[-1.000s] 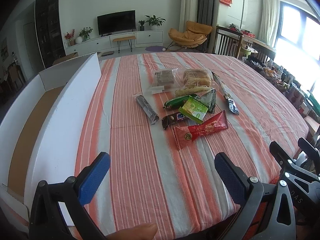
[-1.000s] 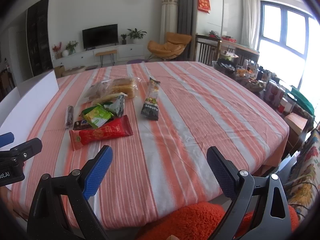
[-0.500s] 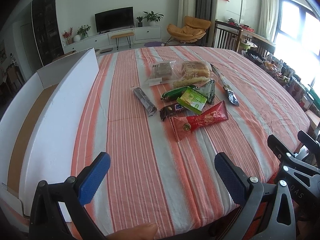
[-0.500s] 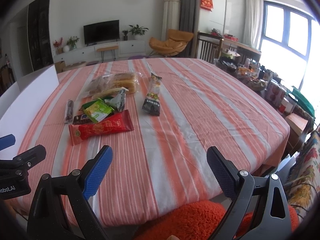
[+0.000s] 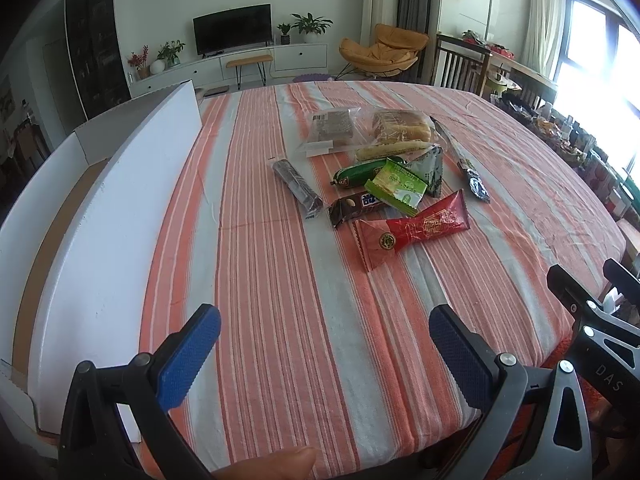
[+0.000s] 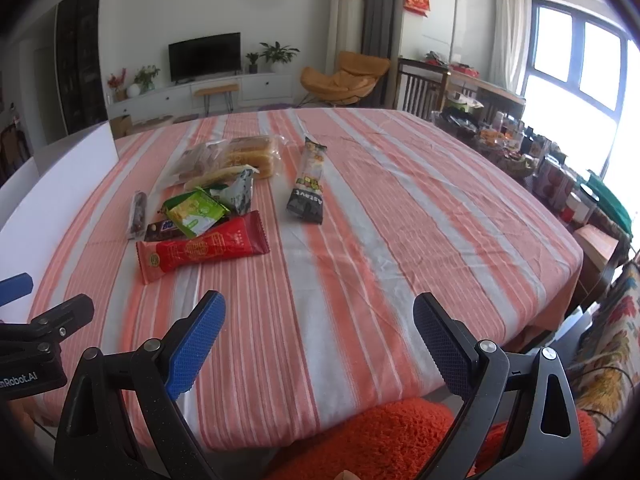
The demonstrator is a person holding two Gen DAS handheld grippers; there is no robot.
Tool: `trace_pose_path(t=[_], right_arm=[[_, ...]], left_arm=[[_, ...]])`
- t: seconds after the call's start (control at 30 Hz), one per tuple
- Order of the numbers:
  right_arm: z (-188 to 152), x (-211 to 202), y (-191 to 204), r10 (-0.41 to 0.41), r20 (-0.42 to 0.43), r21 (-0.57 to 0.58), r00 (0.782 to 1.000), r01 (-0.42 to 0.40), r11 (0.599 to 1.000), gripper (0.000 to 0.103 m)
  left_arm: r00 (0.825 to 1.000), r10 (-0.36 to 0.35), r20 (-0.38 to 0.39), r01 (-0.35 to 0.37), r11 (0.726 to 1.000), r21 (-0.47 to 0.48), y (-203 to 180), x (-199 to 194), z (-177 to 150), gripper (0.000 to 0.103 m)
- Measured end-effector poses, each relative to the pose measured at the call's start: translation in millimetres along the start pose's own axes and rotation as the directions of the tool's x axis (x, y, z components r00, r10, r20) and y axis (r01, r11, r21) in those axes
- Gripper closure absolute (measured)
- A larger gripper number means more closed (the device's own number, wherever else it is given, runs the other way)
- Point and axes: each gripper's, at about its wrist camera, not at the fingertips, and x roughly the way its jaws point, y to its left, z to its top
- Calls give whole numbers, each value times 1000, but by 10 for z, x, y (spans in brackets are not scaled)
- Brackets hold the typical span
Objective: Organize snacks
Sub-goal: 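Move the left tool toward the dark stick snack in clear wrapper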
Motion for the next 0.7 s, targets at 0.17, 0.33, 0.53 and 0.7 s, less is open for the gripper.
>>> trace_pose_path(t=[0.17,0.33,0.53,0.7], right_arm=[[-5,31,-13,8,-14,7,1000,-8,1000,6],[-10,114,-40,30,-52,20,998,-29,999,6],[-33,227,-135,62,-110,73,992,-54,996,6],[-44,245,-120,70,-124,71,990,-62,996,6]], left_arm=[[998,-15,-57,13,1000,-26,64,131,-21,0],[993,-22,-120,17,999,-44,120,316,-79,0],[984,-10,-177,1,999,-52,166,486,-147,0],[979,19,-202,-28,999,-42,186,591,-202,0]])
